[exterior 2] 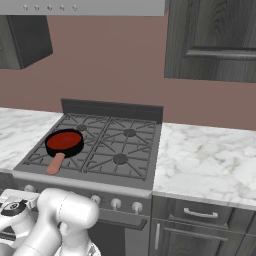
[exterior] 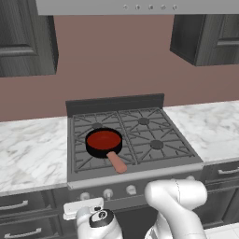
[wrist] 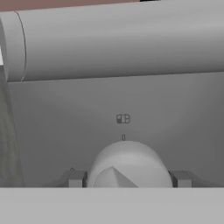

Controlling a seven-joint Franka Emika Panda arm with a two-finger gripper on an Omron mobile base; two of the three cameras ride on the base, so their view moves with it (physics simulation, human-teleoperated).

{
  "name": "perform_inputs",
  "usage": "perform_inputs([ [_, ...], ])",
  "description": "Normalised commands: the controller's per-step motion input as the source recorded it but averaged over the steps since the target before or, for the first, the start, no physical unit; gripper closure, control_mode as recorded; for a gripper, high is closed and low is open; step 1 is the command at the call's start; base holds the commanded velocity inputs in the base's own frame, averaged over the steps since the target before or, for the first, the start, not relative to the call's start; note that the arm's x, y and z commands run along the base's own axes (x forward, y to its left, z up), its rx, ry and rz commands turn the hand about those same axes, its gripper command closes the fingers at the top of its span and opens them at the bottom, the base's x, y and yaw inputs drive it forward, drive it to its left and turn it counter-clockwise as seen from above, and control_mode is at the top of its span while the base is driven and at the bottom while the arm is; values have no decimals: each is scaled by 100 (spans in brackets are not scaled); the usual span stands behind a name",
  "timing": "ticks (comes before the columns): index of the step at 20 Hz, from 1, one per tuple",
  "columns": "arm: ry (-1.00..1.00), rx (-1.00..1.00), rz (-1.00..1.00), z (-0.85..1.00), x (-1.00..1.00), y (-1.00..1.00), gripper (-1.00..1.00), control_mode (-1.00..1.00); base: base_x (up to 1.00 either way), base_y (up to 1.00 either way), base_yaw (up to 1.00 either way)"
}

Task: Wait until the marinara sauce is simmered to a deep red color and then turn off the stove.

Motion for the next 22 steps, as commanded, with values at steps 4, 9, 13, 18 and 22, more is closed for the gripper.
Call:
perform_inputs([
  [4,0,0,0,0,0,0,100,-100,0,0,0],
  [9,0,0,0,0,0,0,100,-100,0,0,0],
  [13,0,0,0,0,0,0,100,-100,0,0,0],
  [18,0,0,0,0,0,0,100,-100,0,0,0],
  [22,0,0,0,0,0,0,100,-100,0,0,0],
])
